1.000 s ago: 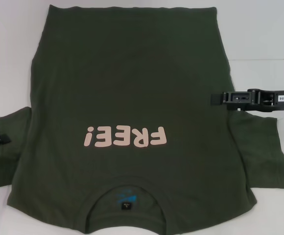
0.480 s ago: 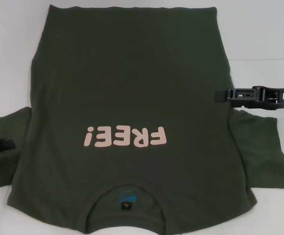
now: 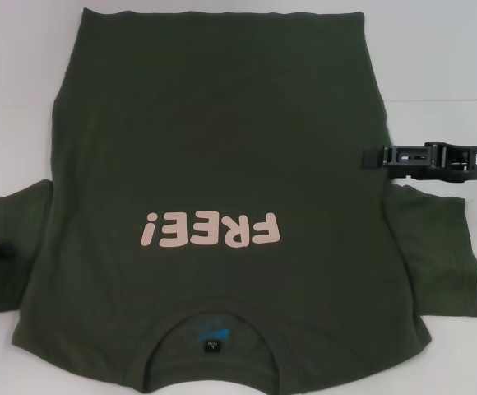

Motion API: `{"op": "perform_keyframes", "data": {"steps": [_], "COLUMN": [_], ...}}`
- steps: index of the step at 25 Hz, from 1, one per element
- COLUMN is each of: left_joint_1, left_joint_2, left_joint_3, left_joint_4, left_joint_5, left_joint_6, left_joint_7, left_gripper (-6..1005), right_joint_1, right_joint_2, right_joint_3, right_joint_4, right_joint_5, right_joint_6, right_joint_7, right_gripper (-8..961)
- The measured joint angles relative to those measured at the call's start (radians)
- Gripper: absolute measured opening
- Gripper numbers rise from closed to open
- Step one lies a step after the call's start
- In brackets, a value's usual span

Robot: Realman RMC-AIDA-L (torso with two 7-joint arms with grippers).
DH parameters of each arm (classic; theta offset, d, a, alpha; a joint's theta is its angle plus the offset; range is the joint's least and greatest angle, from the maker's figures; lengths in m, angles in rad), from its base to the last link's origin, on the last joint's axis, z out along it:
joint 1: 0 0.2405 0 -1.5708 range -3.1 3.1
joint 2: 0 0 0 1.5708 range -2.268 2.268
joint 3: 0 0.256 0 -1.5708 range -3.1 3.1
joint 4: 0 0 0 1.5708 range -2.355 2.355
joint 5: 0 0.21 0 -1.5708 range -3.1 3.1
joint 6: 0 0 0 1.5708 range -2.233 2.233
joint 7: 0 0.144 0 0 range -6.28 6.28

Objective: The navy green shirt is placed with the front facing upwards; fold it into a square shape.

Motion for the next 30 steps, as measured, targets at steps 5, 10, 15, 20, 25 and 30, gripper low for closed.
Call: {"op": "perform_keyframes", "data": {"steps": [5,10,15,20,25,30], "left_joint_1": [0.000,-0.004,-0.025,-0.086,-0.141,-0.174], "left_joint_2": [0.004,0.008,0.021,0.047,0.062,0.070], "left_joint_3": [0.000,0.021,0.060,0.085,0.096,0.143], "left_joint_4": [0.002,0.022,0.101,0.172,0.214,0.257], "left_joint_5": [0.000,0.004,0.065,0.236,0.367,0.471], "left_joint_6": [0.003,0.013,0.064,0.113,0.120,0.110], "left_joint_7": [0.001,0.001,-0.023,-0.083,-0.119,-0.154], "left_gripper": [289,141,24,-2,-1,2], "right_joint_1": [0.001,0.001,0.001,-0.001,-0.003,-0.003], "right_joint_2": [0.000,0.000,-0.001,-0.003,-0.005,-0.009], "right_joint_3": [0.000,0.000,0.000,0.001,0.002,0.002], "right_joint_4": [0.000,0.000,0.000,0.000,0.000,0.000], "right_joint_5": [0.001,0.001,0.001,0.001,0.001,0.001], "right_joint_6": [0.000,0.000,0.002,0.009,0.010,0.011], "right_joint_7": [0.000,0.000,0.000,0.002,0.005,0.005], "right_gripper": [940,940,941,940,940,941]}}
